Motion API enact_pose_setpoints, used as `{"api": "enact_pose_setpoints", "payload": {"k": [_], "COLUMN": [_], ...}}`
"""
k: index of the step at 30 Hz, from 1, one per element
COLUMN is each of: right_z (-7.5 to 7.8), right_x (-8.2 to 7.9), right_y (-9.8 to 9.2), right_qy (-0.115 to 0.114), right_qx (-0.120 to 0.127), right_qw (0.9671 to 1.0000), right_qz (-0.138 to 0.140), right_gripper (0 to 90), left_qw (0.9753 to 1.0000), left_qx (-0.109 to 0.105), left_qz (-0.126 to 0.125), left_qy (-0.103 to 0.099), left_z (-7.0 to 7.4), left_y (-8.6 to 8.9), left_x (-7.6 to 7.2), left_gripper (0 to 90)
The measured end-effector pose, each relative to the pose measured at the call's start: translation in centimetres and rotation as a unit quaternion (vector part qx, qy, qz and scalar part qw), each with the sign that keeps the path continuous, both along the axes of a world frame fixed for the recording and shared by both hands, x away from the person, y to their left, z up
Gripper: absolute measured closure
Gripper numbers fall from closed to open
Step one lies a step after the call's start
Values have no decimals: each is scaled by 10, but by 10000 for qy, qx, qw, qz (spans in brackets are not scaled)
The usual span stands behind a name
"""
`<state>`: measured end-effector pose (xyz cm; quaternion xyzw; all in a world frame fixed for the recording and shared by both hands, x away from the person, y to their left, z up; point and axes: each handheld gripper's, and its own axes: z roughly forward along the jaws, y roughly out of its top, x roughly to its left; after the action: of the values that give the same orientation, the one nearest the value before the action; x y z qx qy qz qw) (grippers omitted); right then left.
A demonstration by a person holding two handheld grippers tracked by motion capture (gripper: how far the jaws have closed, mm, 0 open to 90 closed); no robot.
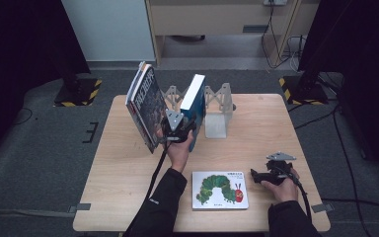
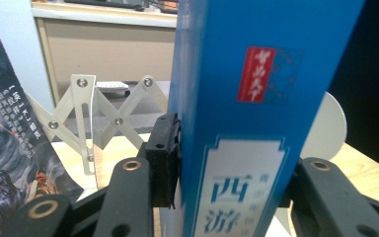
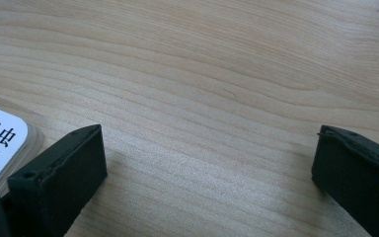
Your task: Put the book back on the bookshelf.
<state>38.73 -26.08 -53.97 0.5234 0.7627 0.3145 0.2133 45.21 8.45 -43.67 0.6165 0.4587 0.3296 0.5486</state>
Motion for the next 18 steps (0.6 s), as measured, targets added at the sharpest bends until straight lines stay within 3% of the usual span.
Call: {"api": "enact_pose_setpoints", "payload": {"k": [7, 10, 18], "right_z": [0, 0, 0], "right_x": [0, 0, 0], "right_y": [0, 0, 0], "right_qy": [-2, -1, 0], "right_qx": [-2, -3, -1], "right_qw": [10000, 10000, 10000], "right_qz": [0, 1, 0], "right_gripper": [5, 5, 5], "left_qw": [9998, 9995, 9996], "left_qx": [-74, -187, -31], "left_qz": [-142, -190, -186], "left_qy": [122, 194, 197], "left_z": [-11, -11, -9], "left_y": [8, 8, 0], "left_x": [-14, -12, -5], "left_gripper": [550, 553, 554]}}
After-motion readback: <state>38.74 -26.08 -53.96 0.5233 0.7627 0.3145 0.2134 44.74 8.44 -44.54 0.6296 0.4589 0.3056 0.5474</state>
